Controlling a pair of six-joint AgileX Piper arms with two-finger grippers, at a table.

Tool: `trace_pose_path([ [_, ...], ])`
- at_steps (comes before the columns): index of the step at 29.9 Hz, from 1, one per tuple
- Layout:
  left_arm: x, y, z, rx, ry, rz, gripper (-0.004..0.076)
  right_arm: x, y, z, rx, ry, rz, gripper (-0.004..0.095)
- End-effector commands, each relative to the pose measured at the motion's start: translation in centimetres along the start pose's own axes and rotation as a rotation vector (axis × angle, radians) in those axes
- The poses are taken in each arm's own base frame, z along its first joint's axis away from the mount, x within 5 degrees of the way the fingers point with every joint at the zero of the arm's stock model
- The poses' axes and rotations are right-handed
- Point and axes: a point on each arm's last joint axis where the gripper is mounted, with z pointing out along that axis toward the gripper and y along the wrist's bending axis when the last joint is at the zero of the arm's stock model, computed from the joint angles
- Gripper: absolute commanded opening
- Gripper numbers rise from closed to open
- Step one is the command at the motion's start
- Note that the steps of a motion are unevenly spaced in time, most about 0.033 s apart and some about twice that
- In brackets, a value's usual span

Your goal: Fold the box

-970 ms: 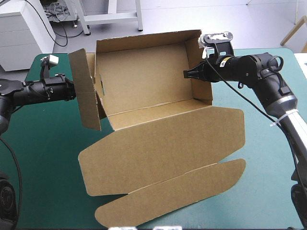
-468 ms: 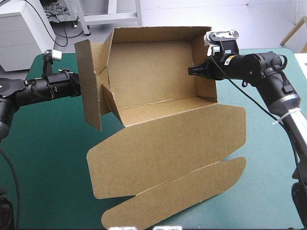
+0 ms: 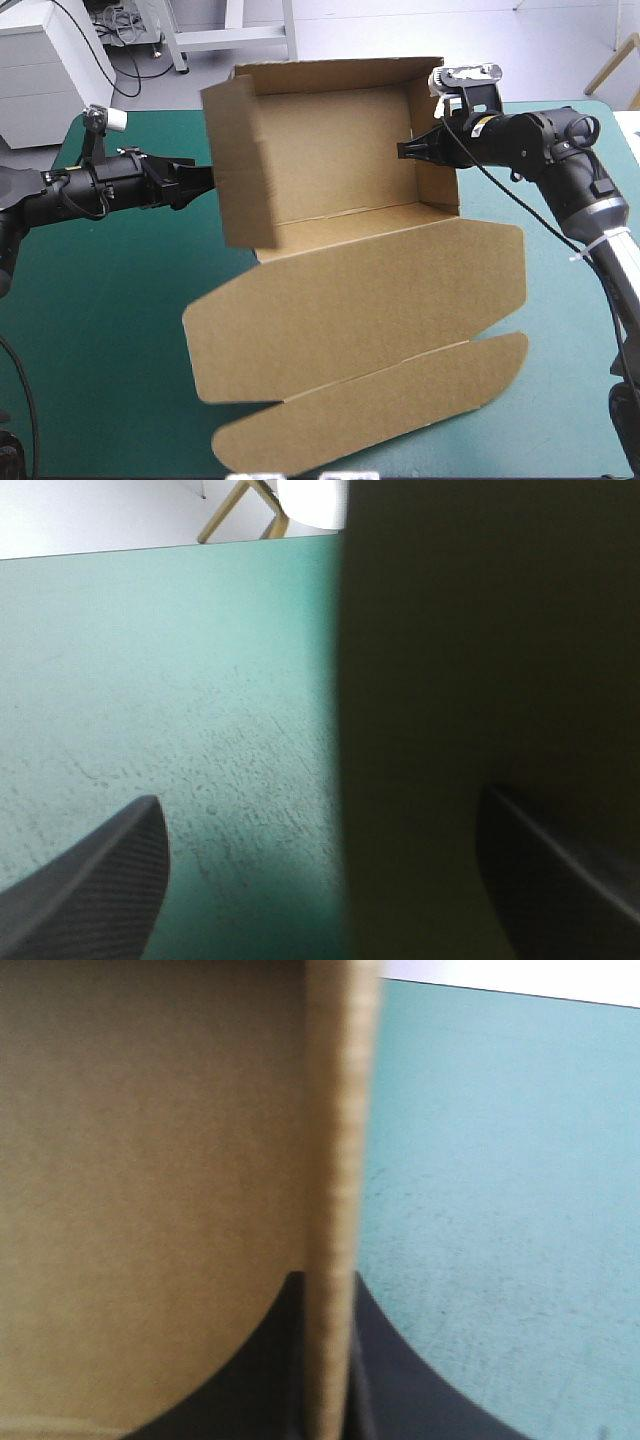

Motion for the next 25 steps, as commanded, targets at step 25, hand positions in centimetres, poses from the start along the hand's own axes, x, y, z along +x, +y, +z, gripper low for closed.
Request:
trace_pose_path([
  [25,-0.6,-5.5,0.4,0.271,-0.015,-0.040,0.0598,-1.5,0.1,-2.1,0.009,-0.118,0.043,-0.0013],
])
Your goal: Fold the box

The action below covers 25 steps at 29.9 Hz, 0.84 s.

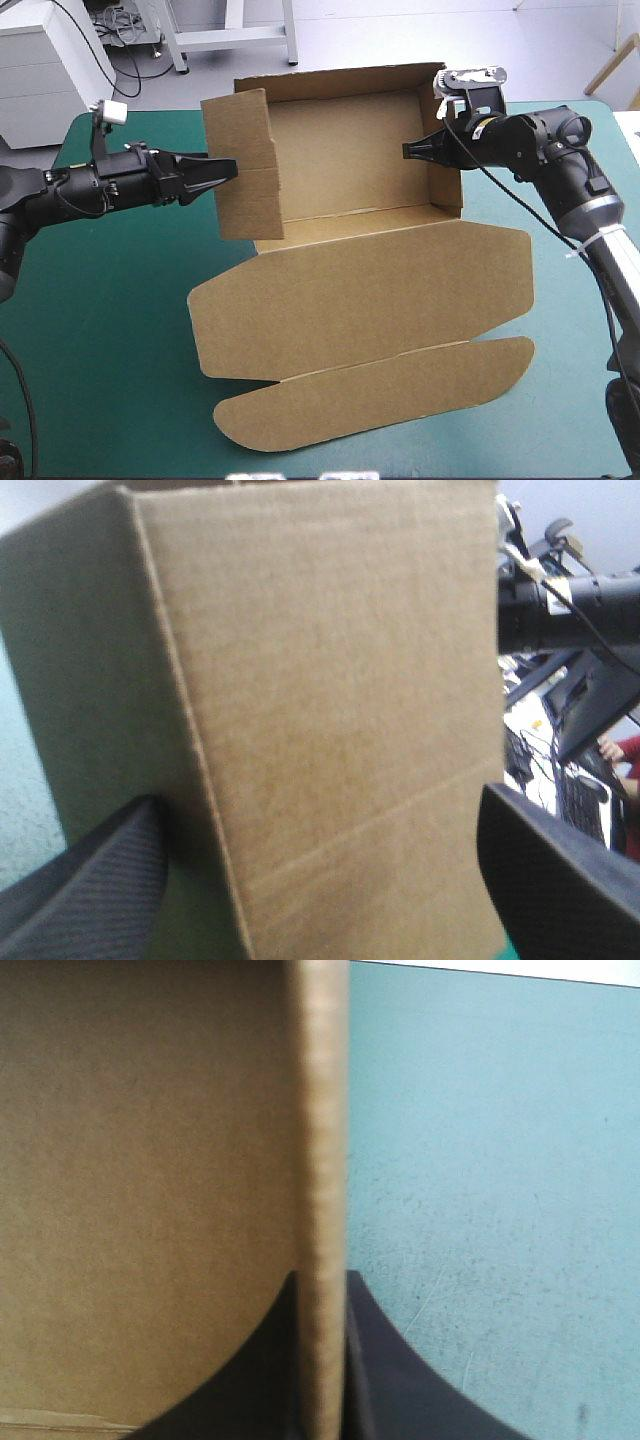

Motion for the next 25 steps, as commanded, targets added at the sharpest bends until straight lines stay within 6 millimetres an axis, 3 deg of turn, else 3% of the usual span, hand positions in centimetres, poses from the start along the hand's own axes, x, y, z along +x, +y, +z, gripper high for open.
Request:
trace_pose_path([
  [1,0.2,-3.0,0.8,0.067,0.040,0.034,0.0598,-1.6,0.6,-2.7,-0.040,-0.139,0.027,-0.0013],
  [7,0.2,-3.6,2.8,-0.250,0.013,0.035,0.0598,-1.6,0.6,-2.7,-0.043,-0.134,0.029,-0.0013],
  [12,-0.5,-5.2,3.4,-0.440,0.007,0.067,0.0598,-1.5,0.8,-2.7,-0.046,-0.134,0.019,-0.0012],
  [18,-1.0,-6.4,4.8,-0.650,-0.024,0.099,0.0598,-1.3,3.0,-2.6,0.002,-0.150,-0.047,-0.0011],
  [25,0.4,-5.6,8.2,-0.778,-0.003,0.068,0.0598,-1.1,5.0,-2.7,0.005,-0.170,-0.063,-0.0011],
])
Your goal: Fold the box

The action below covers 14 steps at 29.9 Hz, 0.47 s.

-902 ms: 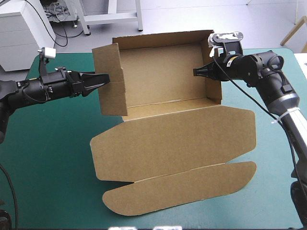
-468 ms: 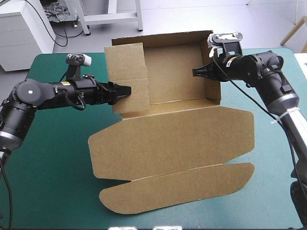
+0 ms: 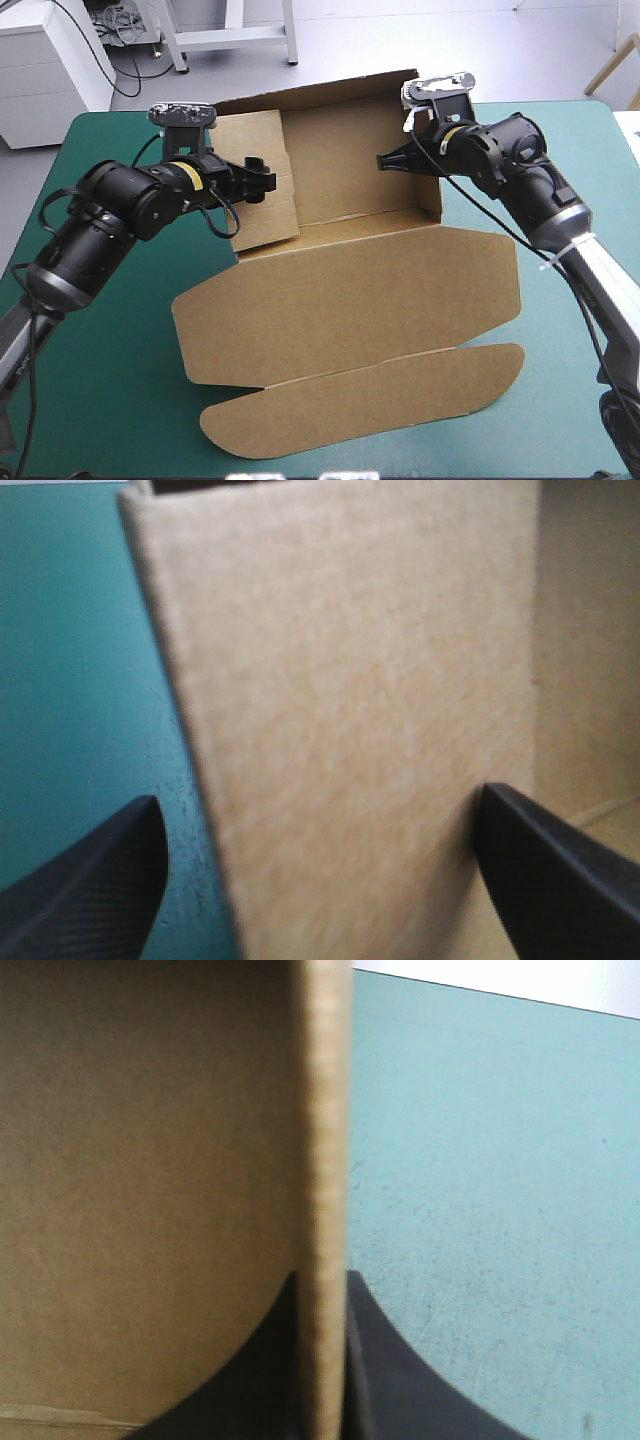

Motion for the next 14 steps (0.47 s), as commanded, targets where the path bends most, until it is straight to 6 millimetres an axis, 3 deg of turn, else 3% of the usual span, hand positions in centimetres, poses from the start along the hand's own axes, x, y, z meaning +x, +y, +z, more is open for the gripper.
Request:
trace_pose_path([
  [1,-0.8,-1.3,-0.2,-0.004,-0.084,-0.023,0.0598,-1.8,0.6,-2.8,-0.034,-0.155,0.025,-0.0011],
  [5,-0.3,-2.1,0.8,-0.027,-0.076,-0.040,0.0598,-1.8,0.5,-2.8,-0.030,-0.157,0.028,-0.0011],
  [14,-0.3,-2.5,0.2,-0.067,-0.117,-0.068,0.0596,-1.8,0.5,-2.7,-0.021,-0.156,0.020,-0.0011],
])
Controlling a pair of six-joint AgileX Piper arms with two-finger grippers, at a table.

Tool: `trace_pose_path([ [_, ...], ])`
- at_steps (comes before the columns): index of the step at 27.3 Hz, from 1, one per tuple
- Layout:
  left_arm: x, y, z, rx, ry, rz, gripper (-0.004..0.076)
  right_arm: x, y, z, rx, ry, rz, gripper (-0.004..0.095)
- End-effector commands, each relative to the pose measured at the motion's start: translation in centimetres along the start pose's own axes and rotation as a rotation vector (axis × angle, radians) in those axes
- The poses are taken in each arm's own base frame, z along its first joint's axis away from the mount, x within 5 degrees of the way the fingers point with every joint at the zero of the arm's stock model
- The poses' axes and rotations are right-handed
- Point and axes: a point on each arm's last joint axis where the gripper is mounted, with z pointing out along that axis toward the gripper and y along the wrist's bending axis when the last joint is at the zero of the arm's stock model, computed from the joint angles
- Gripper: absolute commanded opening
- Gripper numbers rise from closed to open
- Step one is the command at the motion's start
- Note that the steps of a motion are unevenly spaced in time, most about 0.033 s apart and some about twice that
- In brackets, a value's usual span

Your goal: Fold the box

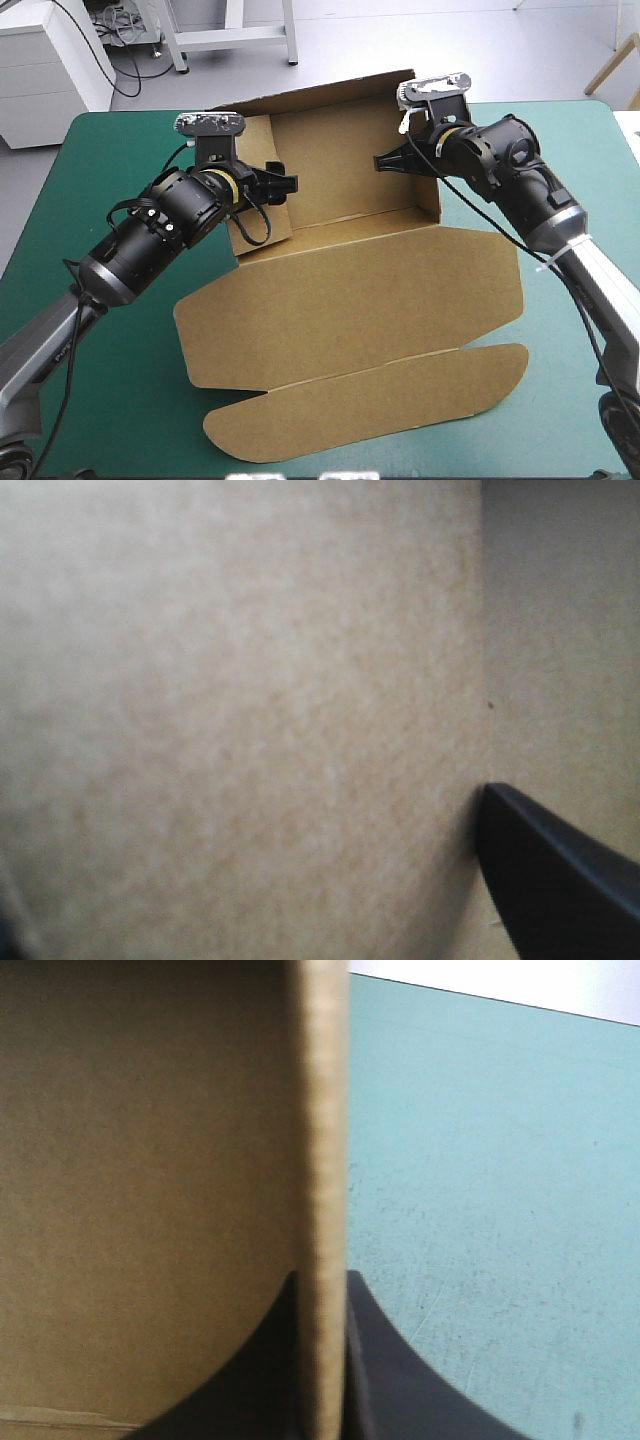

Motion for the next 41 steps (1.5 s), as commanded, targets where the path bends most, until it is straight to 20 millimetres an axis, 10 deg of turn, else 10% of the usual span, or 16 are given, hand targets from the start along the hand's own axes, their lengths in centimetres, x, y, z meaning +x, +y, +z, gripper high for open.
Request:
trace_pose_path([
  [1,-1.5,-0.1,-2.4,0.049,-0.103,-0.041,0.0581,-1.8,0.1,-2.7,-0.036,-0.148,0.029,-0.0012],
  [8,-1.7,0.1,-2.4,0.030,-0.124,-0.033,-0.0004,-1.6,0.0,-2.7,-0.028,-0.128,0.019,-0.0012],
  [24,-0.3,-0.1,2.5,0.005,0.035,-0.043,-0.0010,-0.2,-0.2,-2.1,-0.003,0.032,0.029,-0.0012],
  [41,1.7,1.1,13.4,-0.106,0.623,0.068,-0.0010,5.1,0.3,8.5,-0.077,0.498,0.085,-0.0014],
])
